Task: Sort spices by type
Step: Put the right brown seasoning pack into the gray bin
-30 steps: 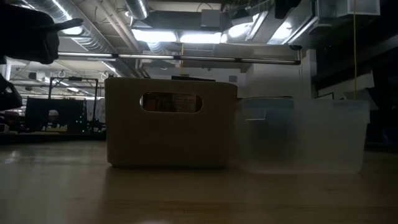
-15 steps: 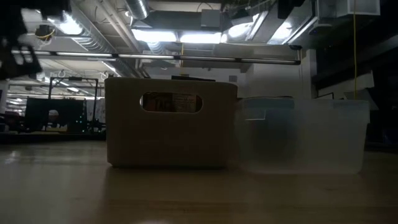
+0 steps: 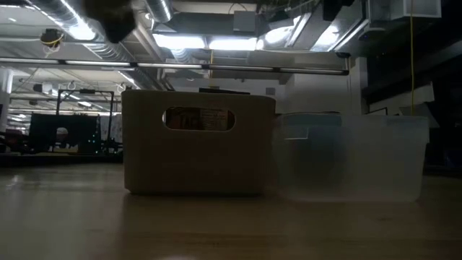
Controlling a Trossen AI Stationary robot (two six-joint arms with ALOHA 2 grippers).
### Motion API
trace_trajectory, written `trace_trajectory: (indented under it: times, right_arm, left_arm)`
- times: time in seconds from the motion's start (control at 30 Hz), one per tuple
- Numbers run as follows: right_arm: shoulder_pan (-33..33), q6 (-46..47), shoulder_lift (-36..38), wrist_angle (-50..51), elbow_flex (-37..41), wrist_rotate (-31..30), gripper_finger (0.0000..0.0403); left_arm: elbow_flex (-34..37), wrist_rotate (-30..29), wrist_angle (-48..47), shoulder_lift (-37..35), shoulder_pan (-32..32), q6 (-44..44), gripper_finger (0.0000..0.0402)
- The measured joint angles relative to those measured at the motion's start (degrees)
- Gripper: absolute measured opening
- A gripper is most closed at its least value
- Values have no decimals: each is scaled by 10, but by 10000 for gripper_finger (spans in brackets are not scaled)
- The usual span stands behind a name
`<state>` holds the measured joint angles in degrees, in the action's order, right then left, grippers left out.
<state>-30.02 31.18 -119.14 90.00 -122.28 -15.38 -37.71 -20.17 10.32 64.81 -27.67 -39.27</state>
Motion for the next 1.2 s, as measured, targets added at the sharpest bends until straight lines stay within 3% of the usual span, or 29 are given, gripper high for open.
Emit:
trace_trajectory:
  times: [0.2, 0.6, 0.77, 1.2]
  right_arm:
    - [0, 0, 10, 0, 0, 0, 205]
    - [0, 0, 13, 0, 0, -1, 205]
    - [0, 0, 13, 0, 0, -1, 205]
    - [0, 0, 13, 0, 0, -1, 205]
  left_arm:
    - [0, -22, 76, 44, 61, 124, 0]
    - [0, -63, 288, 220, 75, 262, 0]
    - [0, -102, 313, 266, 77, 310, 0]
    - [0, -105, 377, 354, 80, 408, 0]
